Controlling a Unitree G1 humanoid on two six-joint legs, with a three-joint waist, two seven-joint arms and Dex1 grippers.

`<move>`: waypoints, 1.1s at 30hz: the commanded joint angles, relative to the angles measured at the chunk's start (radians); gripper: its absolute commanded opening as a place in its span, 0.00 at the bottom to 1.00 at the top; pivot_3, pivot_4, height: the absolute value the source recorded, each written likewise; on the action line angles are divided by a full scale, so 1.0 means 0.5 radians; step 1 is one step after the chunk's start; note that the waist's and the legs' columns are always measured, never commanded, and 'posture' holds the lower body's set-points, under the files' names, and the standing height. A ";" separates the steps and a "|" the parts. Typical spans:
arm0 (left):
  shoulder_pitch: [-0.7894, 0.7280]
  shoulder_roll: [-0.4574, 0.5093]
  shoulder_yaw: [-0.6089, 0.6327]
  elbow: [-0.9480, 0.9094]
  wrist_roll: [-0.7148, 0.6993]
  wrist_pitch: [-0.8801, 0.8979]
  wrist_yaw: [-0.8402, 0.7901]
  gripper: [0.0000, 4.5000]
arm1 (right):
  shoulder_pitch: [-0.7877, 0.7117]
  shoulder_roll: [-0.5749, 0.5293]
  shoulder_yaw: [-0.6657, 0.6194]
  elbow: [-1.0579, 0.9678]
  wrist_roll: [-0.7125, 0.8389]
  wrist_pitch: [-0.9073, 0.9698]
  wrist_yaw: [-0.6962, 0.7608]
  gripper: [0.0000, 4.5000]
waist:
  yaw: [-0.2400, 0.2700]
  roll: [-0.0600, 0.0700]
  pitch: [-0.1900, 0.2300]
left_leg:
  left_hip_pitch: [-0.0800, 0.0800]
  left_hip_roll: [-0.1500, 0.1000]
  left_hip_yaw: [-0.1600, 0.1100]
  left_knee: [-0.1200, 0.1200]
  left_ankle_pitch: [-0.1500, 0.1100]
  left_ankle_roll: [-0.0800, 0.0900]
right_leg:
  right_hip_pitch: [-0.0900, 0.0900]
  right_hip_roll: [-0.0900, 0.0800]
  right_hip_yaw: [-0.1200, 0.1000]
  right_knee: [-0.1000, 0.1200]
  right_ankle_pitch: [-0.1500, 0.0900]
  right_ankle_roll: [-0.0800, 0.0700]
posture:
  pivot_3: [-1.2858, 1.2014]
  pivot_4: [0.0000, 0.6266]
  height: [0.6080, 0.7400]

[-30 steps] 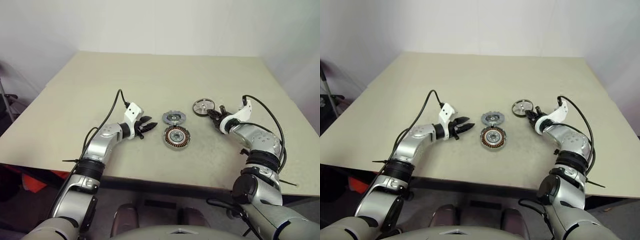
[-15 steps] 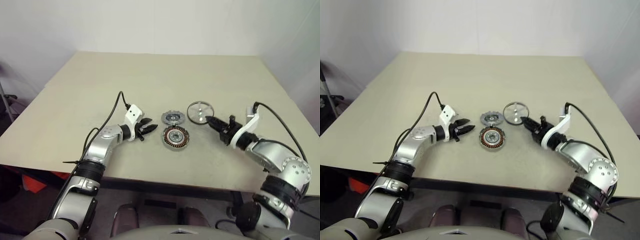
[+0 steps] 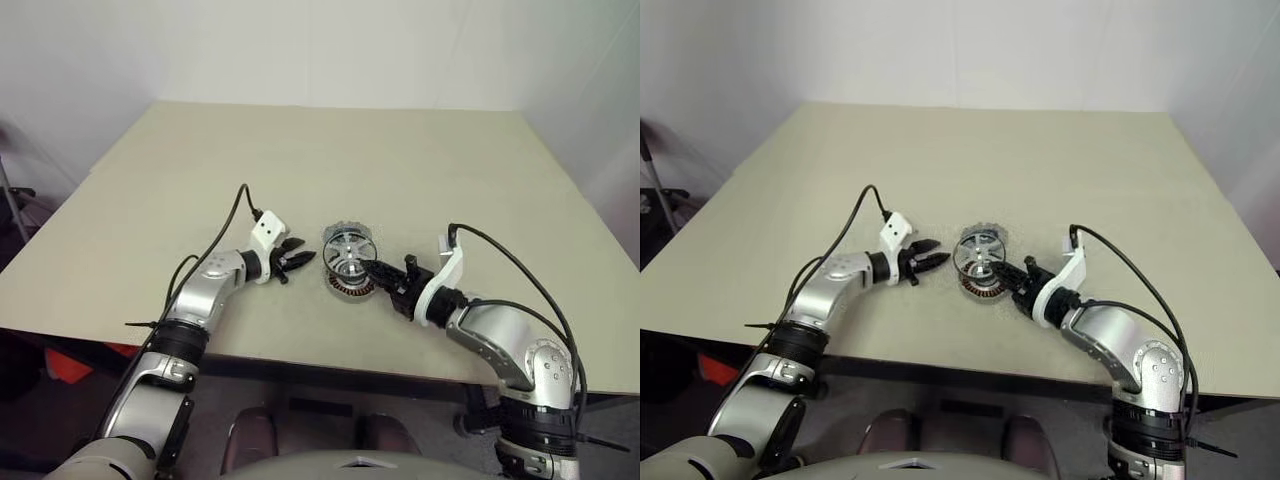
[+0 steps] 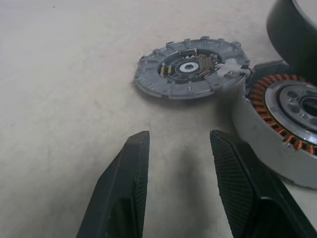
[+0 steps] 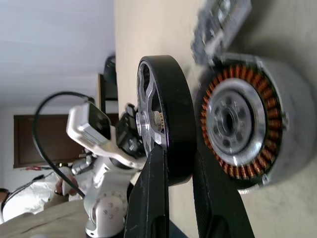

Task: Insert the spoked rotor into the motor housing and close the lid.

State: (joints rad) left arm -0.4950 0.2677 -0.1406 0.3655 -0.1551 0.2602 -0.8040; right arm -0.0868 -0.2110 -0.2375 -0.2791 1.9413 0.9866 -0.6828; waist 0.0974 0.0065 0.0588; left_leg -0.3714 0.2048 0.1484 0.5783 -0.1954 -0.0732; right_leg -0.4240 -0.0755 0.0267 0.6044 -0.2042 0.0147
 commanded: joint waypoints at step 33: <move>-0.027 0.044 0.024 -0.096 -0.009 0.001 0.003 0.46 | 0.004 -0.328 0.227 -0.026 0.061 -0.260 0.190 0.74 | 0.004 -0.003 -0.003 | -0.008 0.000 -0.001 0.007 0.000 0.000 | 0.001 0.000 0.000 0.004 0.002 0.001 | 0.52 0.00 1.00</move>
State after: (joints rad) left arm -0.4893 0.2817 -0.1398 0.3483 -0.1550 0.2693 -0.8024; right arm -0.0748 -0.3609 -0.1254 -0.2578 1.9593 0.8709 -0.5997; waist 0.0995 0.0048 0.0575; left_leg -0.3754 0.2047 0.1478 0.5818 -0.1953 -0.0731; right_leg -0.4233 -0.0756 0.0267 0.6063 -0.2035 0.0154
